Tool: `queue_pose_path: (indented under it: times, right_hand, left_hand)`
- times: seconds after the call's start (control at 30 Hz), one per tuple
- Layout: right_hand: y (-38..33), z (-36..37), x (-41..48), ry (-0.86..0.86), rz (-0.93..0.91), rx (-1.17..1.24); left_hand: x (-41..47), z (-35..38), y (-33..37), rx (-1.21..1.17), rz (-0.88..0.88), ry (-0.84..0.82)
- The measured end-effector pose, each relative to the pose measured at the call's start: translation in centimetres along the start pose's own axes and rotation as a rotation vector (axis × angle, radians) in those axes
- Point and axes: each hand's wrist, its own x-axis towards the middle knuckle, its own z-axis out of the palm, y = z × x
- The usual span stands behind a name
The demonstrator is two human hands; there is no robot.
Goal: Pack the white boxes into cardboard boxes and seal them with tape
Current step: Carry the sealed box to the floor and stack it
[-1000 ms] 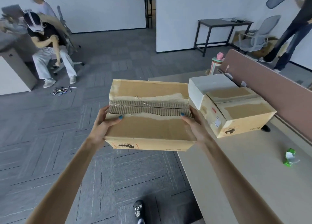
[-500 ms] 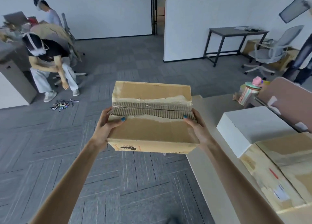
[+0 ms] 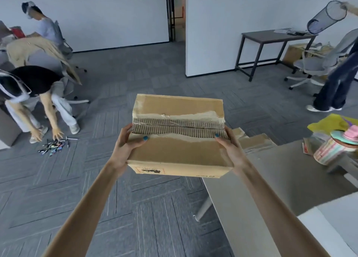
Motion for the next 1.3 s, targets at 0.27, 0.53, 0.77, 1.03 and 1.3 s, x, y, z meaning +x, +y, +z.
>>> queue_pose_path:
  times: [0.27,0.53,0.77,1.03,1.3]
  right_hand:
    - [0.3,2.5,16.1,0.084,0.043,0.015]
    - [1.2,5.7,31.1,0.3,0.091,0.132]
    - [1.8,4.3,41.4,0.455,0.109,0.182]
    - [2.2,-1.4,53.2,0.68,0.107,0.219]
    - [1.7,-6.1,61.1,0.935,0.106,0.218]
  left_hand:
    - [19.8,-1.1,-0.4,0.014,-0.045,-0.088]
    - [42.3,-1.2,-0.7,0.162,-0.106,-0.263]
    - [57.5,4.4,-1.0,0.255,-0.132,-0.409]
    - [73.8,15.1,-3.2,0.318,-0.157,-0.554]
    - [86.8,26.6,-4.5,0.34,-0.157,-0.817]
